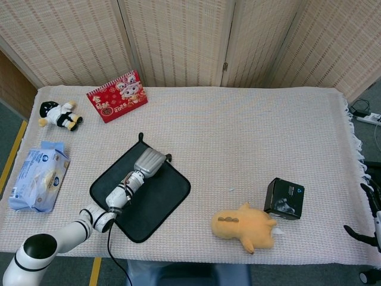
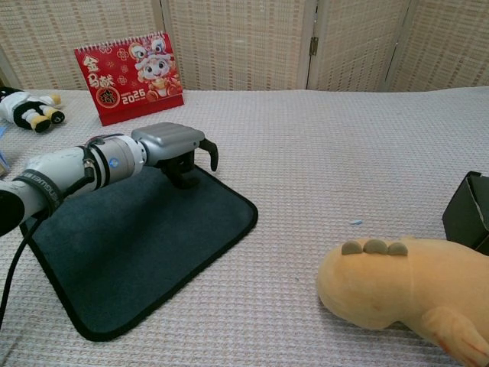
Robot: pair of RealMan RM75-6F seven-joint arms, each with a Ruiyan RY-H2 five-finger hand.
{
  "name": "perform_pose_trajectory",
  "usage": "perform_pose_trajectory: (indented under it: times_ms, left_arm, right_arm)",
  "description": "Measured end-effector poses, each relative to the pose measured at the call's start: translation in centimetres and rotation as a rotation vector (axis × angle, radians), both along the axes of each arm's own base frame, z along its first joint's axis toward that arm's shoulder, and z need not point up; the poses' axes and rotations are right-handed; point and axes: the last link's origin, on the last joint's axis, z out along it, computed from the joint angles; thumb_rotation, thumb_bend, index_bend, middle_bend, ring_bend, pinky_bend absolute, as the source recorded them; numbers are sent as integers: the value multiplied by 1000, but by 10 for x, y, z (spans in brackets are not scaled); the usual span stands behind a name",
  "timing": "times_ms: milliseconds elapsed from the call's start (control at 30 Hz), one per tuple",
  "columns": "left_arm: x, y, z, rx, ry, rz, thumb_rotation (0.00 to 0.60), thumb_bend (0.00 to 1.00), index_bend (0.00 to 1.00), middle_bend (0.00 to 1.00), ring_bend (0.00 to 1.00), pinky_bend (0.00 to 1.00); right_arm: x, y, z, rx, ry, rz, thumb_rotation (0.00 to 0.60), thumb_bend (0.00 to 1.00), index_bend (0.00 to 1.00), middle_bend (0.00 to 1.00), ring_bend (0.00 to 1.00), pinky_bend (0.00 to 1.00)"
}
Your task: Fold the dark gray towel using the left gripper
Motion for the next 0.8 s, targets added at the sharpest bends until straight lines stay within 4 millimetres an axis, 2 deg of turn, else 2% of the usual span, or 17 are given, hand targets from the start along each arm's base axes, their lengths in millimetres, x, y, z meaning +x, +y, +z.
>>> perform_pose_trajectory:
  times_ms: [567, 800]
  left_arm:
    - [-3, -1, -11, 0, 23, -62, 600, 493, 414, 1000, 1000, 1000]
    - [-3, 0, -11, 19, 27, -97, 600, 493, 539, 1000, 1000, 1000]
  right_arm:
    - [-1, 2, 3, -1, -1, -7, 600, 210, 0, 0, 0, 0]
    - [-1, 2, 4, -4, -1, -6, 600, 211, 0, 0, 0, 0]
